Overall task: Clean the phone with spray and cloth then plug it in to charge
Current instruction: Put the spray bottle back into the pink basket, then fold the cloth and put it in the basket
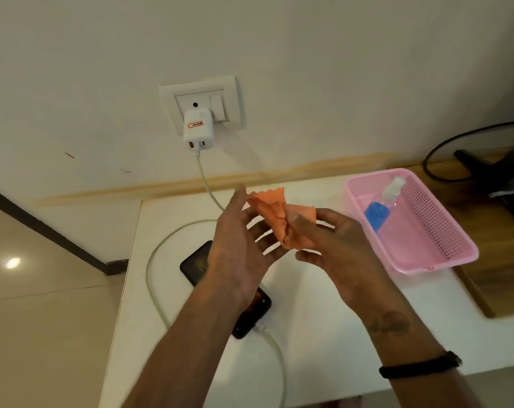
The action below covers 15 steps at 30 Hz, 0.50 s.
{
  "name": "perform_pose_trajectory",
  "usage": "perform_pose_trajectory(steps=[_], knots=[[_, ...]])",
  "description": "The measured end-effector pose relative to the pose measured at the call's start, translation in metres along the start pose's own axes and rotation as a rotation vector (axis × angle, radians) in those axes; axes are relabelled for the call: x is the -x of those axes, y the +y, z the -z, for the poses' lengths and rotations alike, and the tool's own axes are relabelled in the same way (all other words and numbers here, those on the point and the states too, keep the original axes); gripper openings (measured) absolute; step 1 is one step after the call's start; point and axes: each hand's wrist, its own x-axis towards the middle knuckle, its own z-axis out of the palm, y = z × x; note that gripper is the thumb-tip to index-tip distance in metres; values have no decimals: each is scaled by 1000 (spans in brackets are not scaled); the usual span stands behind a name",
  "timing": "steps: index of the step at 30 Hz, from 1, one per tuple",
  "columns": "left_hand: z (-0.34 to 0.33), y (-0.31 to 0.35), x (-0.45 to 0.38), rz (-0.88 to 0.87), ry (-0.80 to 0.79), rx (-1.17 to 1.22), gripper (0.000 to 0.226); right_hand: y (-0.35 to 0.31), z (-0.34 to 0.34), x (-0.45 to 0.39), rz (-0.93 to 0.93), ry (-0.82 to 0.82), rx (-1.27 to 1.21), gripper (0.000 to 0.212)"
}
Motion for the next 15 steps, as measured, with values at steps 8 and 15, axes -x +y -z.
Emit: perform_pose_trajectory(steps=[8,15], knots=[[1,-11,-4,-73,84,-151,33,-1,19,-3,162,220,-53,25],[-1,-7,-2,-3,-14,-258,40,-10,27,-1,310,247,40,18]])
